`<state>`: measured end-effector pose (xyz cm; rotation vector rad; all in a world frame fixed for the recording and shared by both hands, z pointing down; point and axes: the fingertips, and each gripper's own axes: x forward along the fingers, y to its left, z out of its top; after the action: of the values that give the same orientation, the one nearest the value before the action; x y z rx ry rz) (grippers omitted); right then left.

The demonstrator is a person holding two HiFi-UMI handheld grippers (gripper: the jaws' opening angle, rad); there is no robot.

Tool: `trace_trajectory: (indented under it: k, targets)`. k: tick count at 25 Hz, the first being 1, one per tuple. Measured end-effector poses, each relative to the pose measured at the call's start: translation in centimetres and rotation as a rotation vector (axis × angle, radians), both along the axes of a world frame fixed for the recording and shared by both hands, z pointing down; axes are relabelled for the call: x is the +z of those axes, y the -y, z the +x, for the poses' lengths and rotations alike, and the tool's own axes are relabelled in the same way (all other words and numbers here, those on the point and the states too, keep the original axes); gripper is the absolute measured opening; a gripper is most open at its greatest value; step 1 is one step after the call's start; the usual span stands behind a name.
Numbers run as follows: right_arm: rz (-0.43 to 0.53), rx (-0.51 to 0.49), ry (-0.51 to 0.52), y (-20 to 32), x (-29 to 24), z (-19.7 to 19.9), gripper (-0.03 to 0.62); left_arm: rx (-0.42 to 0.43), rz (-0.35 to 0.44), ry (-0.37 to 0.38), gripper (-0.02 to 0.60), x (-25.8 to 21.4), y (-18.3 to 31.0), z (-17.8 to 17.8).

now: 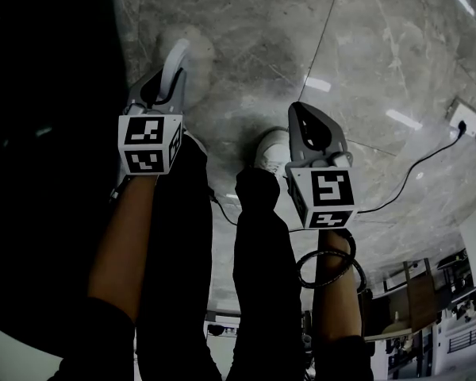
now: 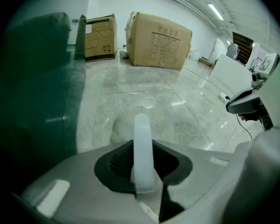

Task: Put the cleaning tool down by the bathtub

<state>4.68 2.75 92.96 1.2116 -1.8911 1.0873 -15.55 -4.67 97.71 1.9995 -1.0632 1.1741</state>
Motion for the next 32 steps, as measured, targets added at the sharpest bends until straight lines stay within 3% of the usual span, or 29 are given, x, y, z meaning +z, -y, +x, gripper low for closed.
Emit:
trace_trajectory:
  k: [18,32]
  targets:
    - [-0.01,-0.002,0.001,-0.6,2.7,0.3,0.023,-0.009,-0.036,0.016,0.094,3.8,-0.9,-0.1]
    - [-0.014,0.009,-0.014,-0.9,2.9,0.6,0.023,0.034,-0.03,0.017,0.094,4.5,-0.9,0.3]
